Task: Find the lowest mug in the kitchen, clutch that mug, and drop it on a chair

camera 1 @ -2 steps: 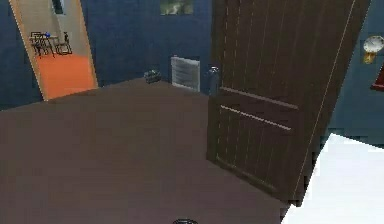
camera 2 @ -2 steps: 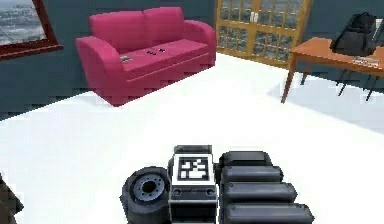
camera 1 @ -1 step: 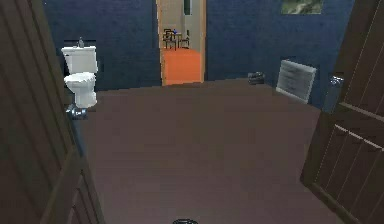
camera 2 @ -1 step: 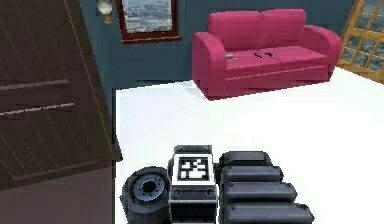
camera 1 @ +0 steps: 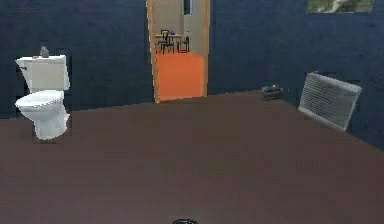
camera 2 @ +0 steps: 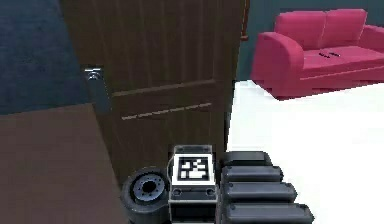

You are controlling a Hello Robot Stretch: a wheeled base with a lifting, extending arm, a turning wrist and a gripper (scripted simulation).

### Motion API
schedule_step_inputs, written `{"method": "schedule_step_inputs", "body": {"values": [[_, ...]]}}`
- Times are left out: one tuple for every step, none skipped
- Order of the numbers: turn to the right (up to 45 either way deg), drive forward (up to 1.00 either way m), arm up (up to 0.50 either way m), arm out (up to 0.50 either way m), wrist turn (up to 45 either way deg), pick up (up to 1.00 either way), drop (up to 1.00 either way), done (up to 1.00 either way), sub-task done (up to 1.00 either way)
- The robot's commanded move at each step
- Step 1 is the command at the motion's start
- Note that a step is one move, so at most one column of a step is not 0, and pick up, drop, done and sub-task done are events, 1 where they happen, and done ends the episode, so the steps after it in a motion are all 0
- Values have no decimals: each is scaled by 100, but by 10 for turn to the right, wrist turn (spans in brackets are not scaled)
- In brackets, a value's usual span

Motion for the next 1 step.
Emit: {"method": "schedule_step_inputs", "body": {"values": [[0,100,0,0,0,0,0,0,0]]}}
